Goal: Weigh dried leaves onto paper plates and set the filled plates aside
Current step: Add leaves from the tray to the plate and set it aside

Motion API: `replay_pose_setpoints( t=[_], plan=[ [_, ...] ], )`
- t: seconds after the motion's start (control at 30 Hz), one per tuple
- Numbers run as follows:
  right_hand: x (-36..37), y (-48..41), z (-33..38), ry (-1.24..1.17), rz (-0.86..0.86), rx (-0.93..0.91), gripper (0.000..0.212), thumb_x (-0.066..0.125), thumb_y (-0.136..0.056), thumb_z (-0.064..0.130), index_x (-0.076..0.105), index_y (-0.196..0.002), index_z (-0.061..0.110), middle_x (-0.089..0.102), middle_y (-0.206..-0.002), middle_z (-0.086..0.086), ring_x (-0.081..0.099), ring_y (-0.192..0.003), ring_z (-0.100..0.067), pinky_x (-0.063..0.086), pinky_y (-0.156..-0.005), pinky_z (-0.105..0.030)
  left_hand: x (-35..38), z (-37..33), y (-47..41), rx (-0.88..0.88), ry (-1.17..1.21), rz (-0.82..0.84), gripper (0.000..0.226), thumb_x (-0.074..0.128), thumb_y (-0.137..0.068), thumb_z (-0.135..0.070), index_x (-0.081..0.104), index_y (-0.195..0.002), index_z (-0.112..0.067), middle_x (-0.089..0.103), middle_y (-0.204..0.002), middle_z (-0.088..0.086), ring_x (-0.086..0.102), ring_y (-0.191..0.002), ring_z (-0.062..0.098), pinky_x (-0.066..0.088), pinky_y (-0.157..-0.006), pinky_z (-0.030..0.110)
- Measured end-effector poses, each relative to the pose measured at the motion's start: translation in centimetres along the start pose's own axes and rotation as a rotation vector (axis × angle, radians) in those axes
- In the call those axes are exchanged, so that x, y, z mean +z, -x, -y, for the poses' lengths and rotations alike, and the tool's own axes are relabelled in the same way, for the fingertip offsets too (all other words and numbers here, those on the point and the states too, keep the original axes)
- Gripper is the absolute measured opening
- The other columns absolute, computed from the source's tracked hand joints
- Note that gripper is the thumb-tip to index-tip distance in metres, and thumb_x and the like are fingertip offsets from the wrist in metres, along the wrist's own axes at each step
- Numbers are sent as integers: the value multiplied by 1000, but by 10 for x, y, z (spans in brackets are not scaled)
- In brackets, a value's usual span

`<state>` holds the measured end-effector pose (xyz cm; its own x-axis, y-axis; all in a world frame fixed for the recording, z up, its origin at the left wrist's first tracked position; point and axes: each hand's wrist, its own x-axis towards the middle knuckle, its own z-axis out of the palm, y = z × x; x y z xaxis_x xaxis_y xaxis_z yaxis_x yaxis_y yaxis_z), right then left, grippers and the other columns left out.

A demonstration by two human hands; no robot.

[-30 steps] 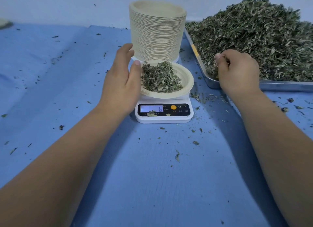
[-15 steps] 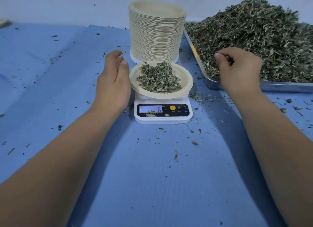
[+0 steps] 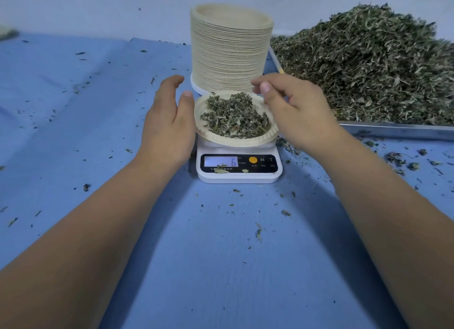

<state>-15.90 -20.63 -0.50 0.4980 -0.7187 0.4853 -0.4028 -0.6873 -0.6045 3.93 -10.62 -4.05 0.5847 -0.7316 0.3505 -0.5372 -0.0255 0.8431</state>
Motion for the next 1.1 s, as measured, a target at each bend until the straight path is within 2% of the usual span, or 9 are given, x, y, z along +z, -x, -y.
replay_pose_setpoints(
  t=[0.07,0.13,0.23,0.3,0.47,0.6,0.73,0.9,1.1],
  plan=[
    [-7,-1,-9,17,-65,23,29,48,-105,31,69,-124,26,72,-99,7,63,-84,-3,52,-75,-24,0,0,0,-6,1,4,44,33,-109,-39,41,-151,-30,47,-150,-13,35,-106,-15,27,-96,21],
    [-17,-3,-22,204,-97,52,28,47,-103,32,68,-121,25,70,-90,1,57,-71,-12,46,-68,-27,0,0,0,-11,-2,14,43,33,-109,-39,41,-151,-30,47,-147,-14,35,-100,-17,27,-95,21],
    [-31,-4,-42,582,22,219,34,41,-104,41,64,-115,19,67,-94,-8,59,-85,-33,50,-82,-43,0,0,0,-22,-13,23,43,33,-109,-39,42,-150,-31,47,-150,-11,41,-116,-3,27,-97,25],
    [-35,-3,-51,706,126,365,45,33,-105,50,60,-104,15,61,-89,-10,56,-85,-36,48,-79,-44,0,0,0,-24,-17,27,43,33,-109,-40,42,-150,-31,48,-145,-13,43,-125,6,28,-98,26],
    [-32,-4,-56,692,166,353,57,27,-106,52,50,-73,12,52,-70,-10,50,-67,-30,41,-66,-38,0,1,0,-36,-23,31,42,33,-109,-40,44,-148,-32,52,-146,-8,46,-129,12,30,-98,28],
    [-31,-5,-58,663,92,339,50,34,-107,45,43,-67,17,49,-65,-6,43,-61,-24,34,-78,-42,0,1,0,-36,-14,37,41,33,-108,-40,45,-147,-31,55,-140,-6,48,-121,13,31,-96,30],
    [-35,-6,-60,610,12,349,45,41,-106,36,43,-64,20,49,-62,-2,48,-68,-33,39,-87,-47,0,1,0,-36,-9,36,41,33,-108,-39,45,-147,-32,54,-138,-10,46,-116,8,31,-95,29],
    [-34,-9,-64,563,-138,311,35,36,-109,33,45,-79,17,48,-69,0,48,-76,-32,39,-91,-48,1,3,0,-38,7,38,41,33,-108,-41,46,-145,-32,53,-121,-17,48,-108,7,33,-87,27],
    [-34,-8,-67,527,-253,213,30,33,-110,33,46,-91,14,49,-74,-7,43,-77,-31,36,-83,-43,1,4,-2,-54,12,31,40,34,-107,-41,47,-144,-33,50,-101,-26,48,-88,-3,34,-81,22]
  ],
)
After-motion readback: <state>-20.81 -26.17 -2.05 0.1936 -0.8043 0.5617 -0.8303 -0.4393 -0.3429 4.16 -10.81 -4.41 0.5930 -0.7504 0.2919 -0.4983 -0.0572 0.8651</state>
